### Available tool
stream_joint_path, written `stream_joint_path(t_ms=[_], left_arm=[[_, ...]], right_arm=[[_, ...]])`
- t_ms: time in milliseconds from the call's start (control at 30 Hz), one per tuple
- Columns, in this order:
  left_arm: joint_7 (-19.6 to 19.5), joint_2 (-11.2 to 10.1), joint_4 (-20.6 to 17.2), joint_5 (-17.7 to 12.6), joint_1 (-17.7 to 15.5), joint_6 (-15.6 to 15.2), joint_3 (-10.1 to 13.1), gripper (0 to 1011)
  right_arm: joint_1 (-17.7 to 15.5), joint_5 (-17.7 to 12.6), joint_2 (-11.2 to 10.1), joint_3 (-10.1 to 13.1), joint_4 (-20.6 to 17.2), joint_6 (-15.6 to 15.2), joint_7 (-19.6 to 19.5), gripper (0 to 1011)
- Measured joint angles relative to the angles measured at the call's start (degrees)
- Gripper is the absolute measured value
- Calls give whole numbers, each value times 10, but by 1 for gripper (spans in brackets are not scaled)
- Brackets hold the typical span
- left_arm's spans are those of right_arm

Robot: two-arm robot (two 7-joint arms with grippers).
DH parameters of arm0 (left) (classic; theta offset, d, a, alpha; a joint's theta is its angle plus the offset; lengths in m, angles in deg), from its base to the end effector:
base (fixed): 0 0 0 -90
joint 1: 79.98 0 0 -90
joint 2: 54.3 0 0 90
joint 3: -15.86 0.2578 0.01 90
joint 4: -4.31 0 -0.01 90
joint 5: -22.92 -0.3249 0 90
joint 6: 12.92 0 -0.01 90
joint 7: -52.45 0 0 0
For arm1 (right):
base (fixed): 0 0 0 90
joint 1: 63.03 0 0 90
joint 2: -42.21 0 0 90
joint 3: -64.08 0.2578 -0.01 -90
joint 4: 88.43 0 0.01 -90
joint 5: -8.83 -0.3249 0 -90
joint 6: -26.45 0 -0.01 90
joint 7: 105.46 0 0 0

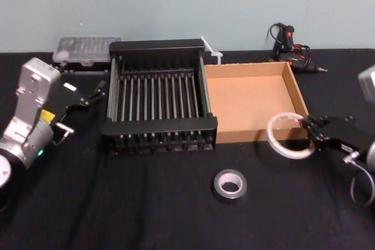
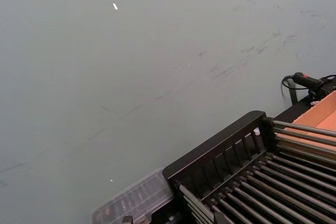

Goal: Pick up the white tape and place it into the black box , Pick up the silver tape and place it into the brown box.

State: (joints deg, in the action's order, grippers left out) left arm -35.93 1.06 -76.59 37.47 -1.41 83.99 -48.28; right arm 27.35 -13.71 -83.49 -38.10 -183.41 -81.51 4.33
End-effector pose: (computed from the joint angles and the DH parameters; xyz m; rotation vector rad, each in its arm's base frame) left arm 0.3680 0.0601 -0.2794 0.3043 -0.2850 1.2480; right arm 0.3378 -0.0810 -0.2370 -0.4163 0.1309 -1.0158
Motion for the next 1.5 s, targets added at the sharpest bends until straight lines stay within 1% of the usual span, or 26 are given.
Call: stream_joint_path(t_ms=[33,133,233,300,333,400,433,467,533,567,767,867,1100,1367,1500], left_arm=[[0,0,0,0,0,0,0,1001],[0,0,0,0,0,0,0,1002],[0,0,0,0,0,0,0,1001],[0,0,0,0,0,0,0,1001],[0,0,0,0,0,0,0,1001],[0,0,0,0,0,0,0,1001],[0,0,0,0,0,0,0,1001],[0,0,0,0,0,0,0,1001],[0,0,0,0,0,0,0,1001],[0,0,0,0,0,0,0,1001],[0,0,0,0,0,0,0,1001],[0,0,0,0,0,0,0,1001],[0,0,0,0,0,0,0,1001],[0,0,0,0,0,0,0,1001],[0,0,0,0,0,0,0,1001]], right_arm=[[10,6,5,-5,3,-2,-3,90],[27,18,13,-14,11,-4,-7,90],[56,37,27,-29,24,-5,-8,90],[68,45,33,-35,30,-6,-8,90],[80,53,39,-41,36,-6,-8,90],[92,61,46,-46,41,-6,-8,90],[102,66,52,-50,46,-6,-8,90],[102,66,52,-50,46,-6,-8,90],[122,77,65,-58,57,-5,-7,90],[122,77,65,-58,57,-5,-7,90],[165,95,95,-78,80,4,9,88],[178,99,104,-85,87,7,14,90],[216,110,134,-110,117,16,30,90],[246,116,157,-133,147,27,48,90],[254,116,163,-140,154,31,55,90]])
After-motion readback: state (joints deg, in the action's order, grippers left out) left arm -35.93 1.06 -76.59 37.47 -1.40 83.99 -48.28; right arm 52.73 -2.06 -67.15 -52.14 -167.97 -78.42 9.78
